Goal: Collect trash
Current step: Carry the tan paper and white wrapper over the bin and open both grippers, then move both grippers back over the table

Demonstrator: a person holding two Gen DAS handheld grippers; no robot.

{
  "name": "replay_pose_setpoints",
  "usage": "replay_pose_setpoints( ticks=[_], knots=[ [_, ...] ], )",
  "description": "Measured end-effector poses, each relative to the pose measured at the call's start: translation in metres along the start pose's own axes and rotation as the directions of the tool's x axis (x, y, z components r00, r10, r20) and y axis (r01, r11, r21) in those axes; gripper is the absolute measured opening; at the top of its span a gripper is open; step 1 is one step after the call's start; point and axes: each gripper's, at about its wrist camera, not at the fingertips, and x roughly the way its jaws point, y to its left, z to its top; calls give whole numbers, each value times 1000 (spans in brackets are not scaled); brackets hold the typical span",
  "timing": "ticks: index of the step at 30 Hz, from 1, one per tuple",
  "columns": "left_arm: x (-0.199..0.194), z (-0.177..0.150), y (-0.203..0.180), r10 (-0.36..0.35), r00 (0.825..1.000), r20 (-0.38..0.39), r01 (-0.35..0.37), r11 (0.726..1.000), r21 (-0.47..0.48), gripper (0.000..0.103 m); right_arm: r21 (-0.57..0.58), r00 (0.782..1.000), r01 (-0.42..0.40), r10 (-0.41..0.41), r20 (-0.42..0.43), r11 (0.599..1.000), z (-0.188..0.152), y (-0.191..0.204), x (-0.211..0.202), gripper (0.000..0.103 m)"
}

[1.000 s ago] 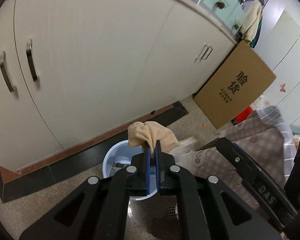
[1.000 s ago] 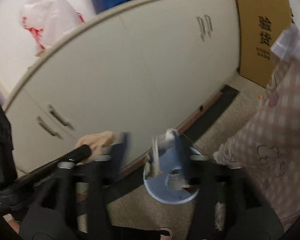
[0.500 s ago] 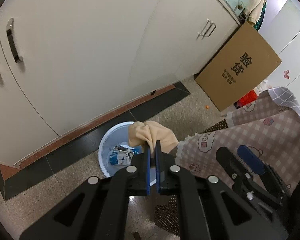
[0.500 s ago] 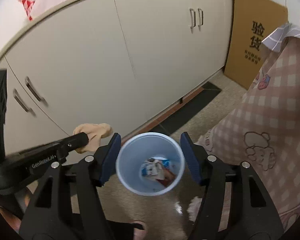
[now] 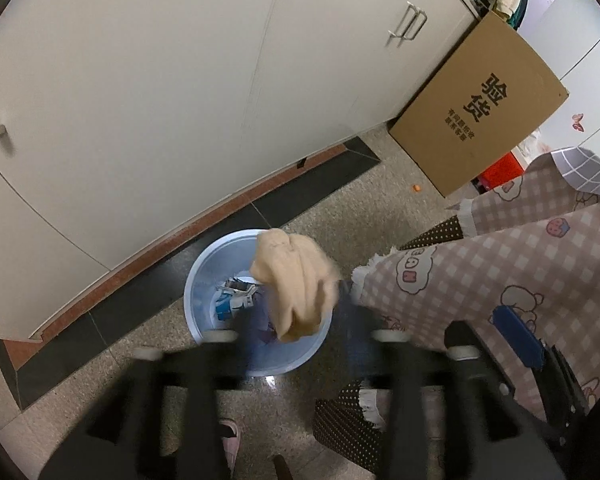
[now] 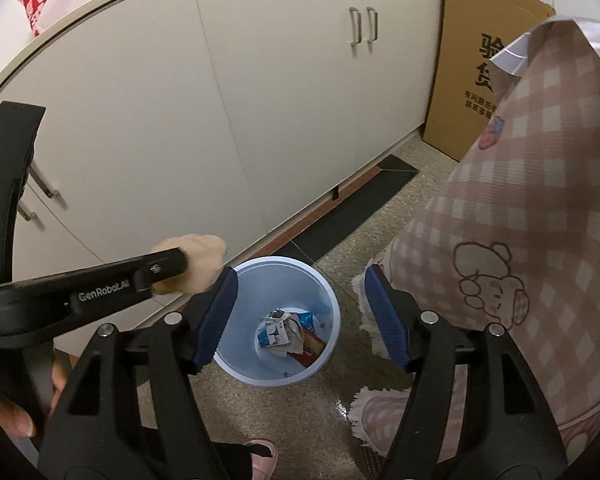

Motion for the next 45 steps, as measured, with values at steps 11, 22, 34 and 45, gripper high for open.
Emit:
replay_pose_setpoints(
  ticks=[11, 22, 34, 45],
  knots=[
    [-32, -9, -1, 10, 999, 35, -10, 1000, -4, 62, -4, 1000, 0, 0, 22, 1000, 4, 2, -19, 66],
    [-125, -19, -2, 90, 974, 207, -97, 995, 22, 65, -42, 995, -29, 33, 98, 999, 11, 22, -80, 66],
    [-263, -34, -44, 83, 864, 496, -116, 992, 37, 71, -72, 944, -83, 101, 313, 994, 35, 27, -207, 69],
    [-259, -50, -163, -100, 887, 451, -29, 962, 271, 73, 92, 919, 7, -43, 392, 996, 24, -80, -278, 74]
  ],
)
